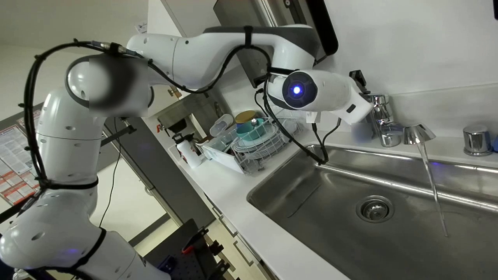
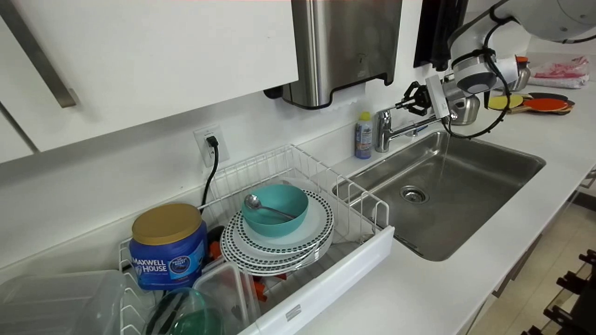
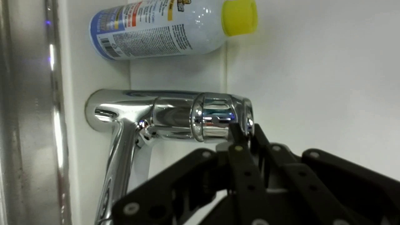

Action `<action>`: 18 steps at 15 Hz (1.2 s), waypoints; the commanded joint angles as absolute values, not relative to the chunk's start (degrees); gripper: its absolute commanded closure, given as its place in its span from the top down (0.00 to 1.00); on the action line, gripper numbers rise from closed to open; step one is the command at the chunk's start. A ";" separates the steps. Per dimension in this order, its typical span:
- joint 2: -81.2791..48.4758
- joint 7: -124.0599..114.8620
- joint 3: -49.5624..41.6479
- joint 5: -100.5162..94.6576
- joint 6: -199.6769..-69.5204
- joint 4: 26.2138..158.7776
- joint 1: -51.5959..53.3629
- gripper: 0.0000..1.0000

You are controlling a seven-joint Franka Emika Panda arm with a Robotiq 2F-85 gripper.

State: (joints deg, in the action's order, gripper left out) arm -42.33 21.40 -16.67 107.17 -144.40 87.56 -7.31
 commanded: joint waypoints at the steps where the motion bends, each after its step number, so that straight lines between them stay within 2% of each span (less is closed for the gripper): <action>1: -38.39 13.32 -15.08 98.17 -145.44 89.27 -8.67 0.02; 18: -38.64 -10.27 -10.95 73.05 -150.35 85.77 -10.90 0.02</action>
State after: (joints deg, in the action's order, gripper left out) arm -43.57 -7.29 -11.68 76.92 -149.96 80.85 -10.06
